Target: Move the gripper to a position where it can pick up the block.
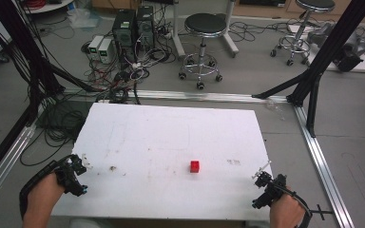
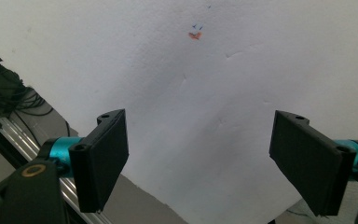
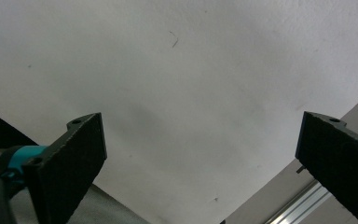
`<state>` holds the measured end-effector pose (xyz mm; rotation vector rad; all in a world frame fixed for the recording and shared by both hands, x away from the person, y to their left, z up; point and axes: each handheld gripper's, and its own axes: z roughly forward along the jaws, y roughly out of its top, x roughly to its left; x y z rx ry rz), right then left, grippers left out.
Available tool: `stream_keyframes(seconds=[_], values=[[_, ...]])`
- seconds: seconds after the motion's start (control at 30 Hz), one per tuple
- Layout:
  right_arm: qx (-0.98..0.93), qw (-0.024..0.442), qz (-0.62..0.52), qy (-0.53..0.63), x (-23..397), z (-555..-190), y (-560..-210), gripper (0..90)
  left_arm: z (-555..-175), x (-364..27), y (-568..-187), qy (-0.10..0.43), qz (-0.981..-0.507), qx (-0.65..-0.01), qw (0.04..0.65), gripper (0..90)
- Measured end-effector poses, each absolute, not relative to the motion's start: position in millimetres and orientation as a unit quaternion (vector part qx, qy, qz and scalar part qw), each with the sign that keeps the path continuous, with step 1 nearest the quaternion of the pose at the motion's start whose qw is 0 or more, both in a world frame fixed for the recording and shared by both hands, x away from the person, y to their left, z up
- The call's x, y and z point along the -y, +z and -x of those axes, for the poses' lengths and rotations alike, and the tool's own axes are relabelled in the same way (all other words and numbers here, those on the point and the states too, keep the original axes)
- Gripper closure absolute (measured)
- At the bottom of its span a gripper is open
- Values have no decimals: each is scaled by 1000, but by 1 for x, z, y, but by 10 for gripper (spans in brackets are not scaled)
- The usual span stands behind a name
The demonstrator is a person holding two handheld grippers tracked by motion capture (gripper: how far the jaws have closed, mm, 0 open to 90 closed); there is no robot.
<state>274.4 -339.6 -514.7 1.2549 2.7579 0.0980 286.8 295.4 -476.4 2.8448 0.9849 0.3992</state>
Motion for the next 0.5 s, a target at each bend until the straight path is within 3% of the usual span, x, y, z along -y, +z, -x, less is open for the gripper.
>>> stream_keyframes(seconds=[0.5], values=[[-910,58,-410,38,341,-275,-516,9,-285,-297,-473,134,-934,-326,65,199]])
